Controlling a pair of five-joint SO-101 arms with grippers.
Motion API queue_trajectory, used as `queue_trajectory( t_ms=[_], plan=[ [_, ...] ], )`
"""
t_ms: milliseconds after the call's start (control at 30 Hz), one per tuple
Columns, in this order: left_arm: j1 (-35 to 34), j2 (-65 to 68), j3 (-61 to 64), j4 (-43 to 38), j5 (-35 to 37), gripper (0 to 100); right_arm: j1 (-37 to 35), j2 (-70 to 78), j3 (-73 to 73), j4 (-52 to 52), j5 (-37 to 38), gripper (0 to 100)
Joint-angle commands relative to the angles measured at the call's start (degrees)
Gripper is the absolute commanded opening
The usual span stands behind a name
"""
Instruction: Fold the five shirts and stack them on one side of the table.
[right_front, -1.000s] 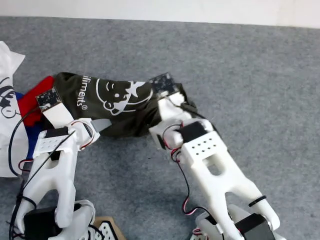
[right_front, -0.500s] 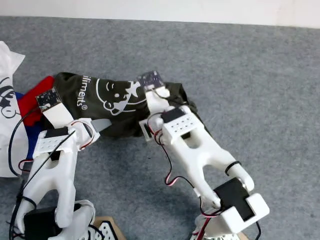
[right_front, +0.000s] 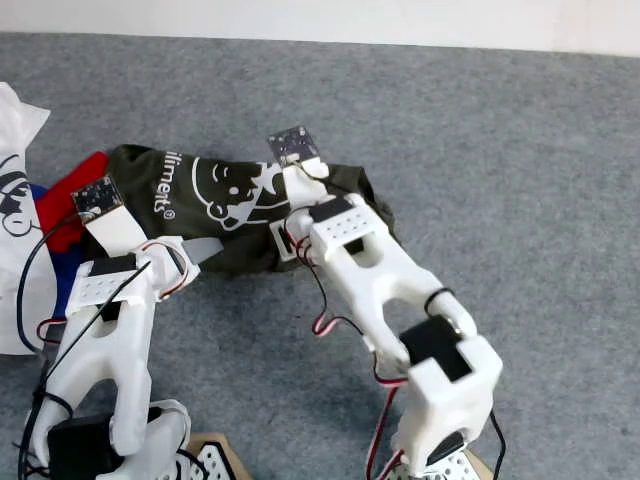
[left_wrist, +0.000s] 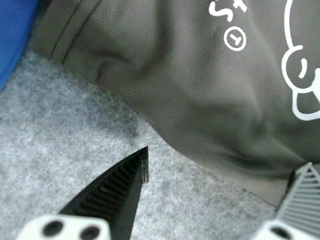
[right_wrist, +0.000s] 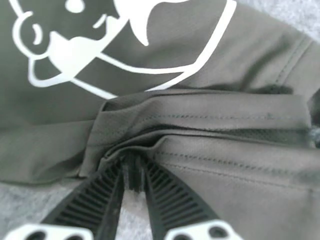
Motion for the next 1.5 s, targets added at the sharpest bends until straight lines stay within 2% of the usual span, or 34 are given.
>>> queue_trajectory(
  t_ms=[0,267,500,733,800,900,967,1133,1267,1467],
  plan=[
    [0.9,-1.6,-0.5,-0.7,0.0,43,1.2,1.6,-7.7,-0.8,-0.3,0.8],
    [1.0,-1.6,-0.4,-0.7,0.0,43,0.9,9.3,-18.5,-0.8,-0.4,0.8],
    [1.1,-1.6,-0.4,-0.7,0.0,43,1.1,15.4,-21.6,-0.4,-0.4,0.8],
    [0.7,-2.2,-2.3,-0.4,0.0,43,0.8,-0.3,-21.3,12.9,1.9,3.0],
    [-0.8,-2.2,-5.7,0.2,0.1,43,0.4,-6.5,-17.6,15.0,1.6,6.3],
    [-5.2,-2.1,-13.2,6.3,0.2,43,-0.7,-14.3,-7.2,13.5,1.3,10.8],
    [-8.0,-1.6,-16.5,9.3,0.2,43,-1.4,-18.2,1.7,9.9,1.3,12.3],
    [-13.8,1.2,-16.6,9.5,0.1,43,-1.1,-26.4,19.1,0.0,2.5,12.4],
    [-14.3,12.6,-20.1,7.6,0.1,43,-1.5,-29.7,22.4,-2.2,4.1,12.4],
    [-14.6,30.4,-33.5,7.9,0.1,43,-1.9,-29.9,22.5,-2.2,4.5,12.4]
  ],
)
